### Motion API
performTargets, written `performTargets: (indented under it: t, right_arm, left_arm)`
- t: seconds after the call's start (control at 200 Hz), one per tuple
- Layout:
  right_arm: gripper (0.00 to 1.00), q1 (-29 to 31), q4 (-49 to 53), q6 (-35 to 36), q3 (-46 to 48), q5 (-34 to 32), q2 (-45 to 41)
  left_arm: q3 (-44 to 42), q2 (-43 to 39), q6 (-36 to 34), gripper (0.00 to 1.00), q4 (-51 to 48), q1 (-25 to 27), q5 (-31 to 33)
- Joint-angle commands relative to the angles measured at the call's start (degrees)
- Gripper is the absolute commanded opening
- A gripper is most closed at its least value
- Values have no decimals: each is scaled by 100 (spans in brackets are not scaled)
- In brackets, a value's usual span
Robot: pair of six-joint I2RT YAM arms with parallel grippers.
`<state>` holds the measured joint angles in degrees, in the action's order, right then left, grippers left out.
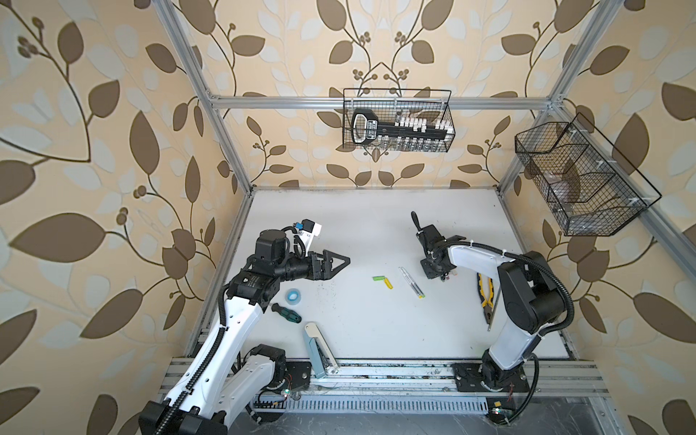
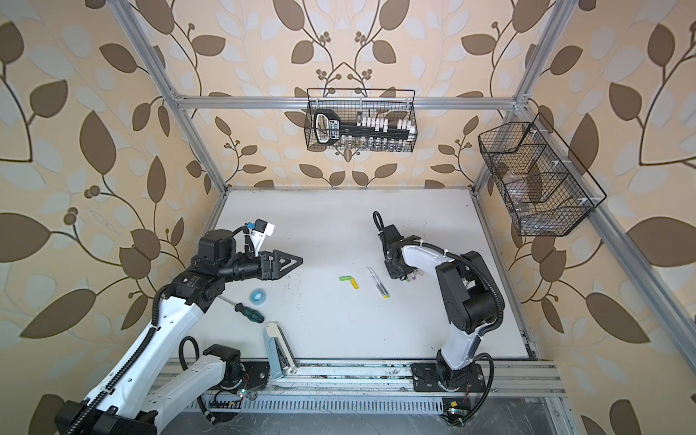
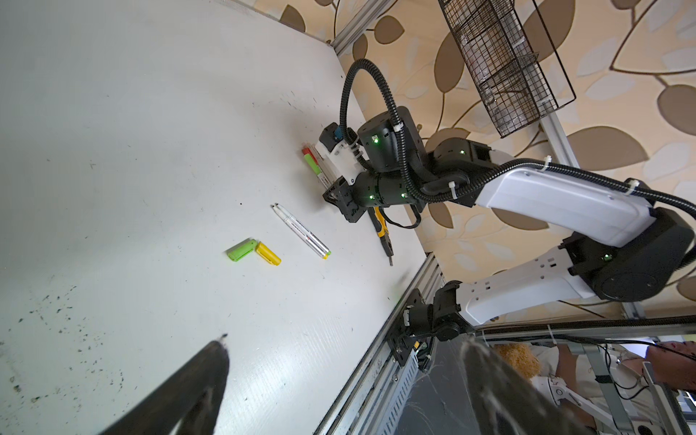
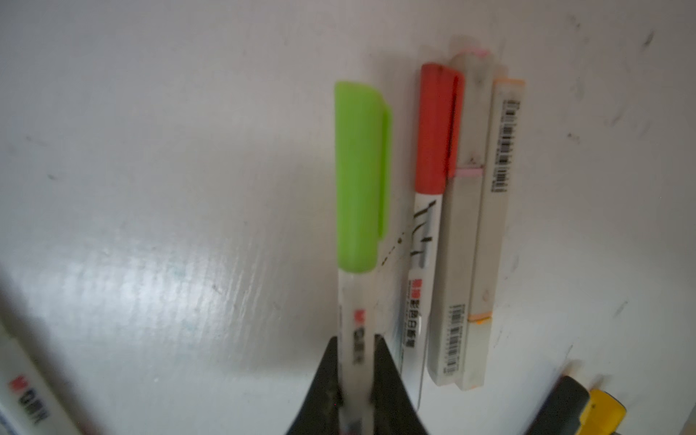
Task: Insert the pens into the pen caps
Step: 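Carry the green-capped pen to the other markers and release it with the right gripper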
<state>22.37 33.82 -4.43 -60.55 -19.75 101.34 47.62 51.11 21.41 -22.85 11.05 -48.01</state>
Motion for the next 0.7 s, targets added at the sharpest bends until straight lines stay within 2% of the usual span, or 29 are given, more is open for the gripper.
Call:
performTargets:
  t: [0.0, 0.18, 0.515, 0.695]
  right_arm:
    - [25, 6, 226, 104, -180, -240, 20]
    - [30, 120, 283, 65, -188, -181, -245]
    - [38, 693, -345, -540, 756, 1303, -1583]
    - [39, 1190, -686, -851, 1131, 1666, -1729]
  left_arm:
    - [64, 12, -81, 99, 84, -41, -225]
    - [64, 3, -83, 99, 91, -41, -224]
    - [55, -17, -82, 99, 91, -41, -224]
    - [53, -13, -67, 99, 109, -41, -253]
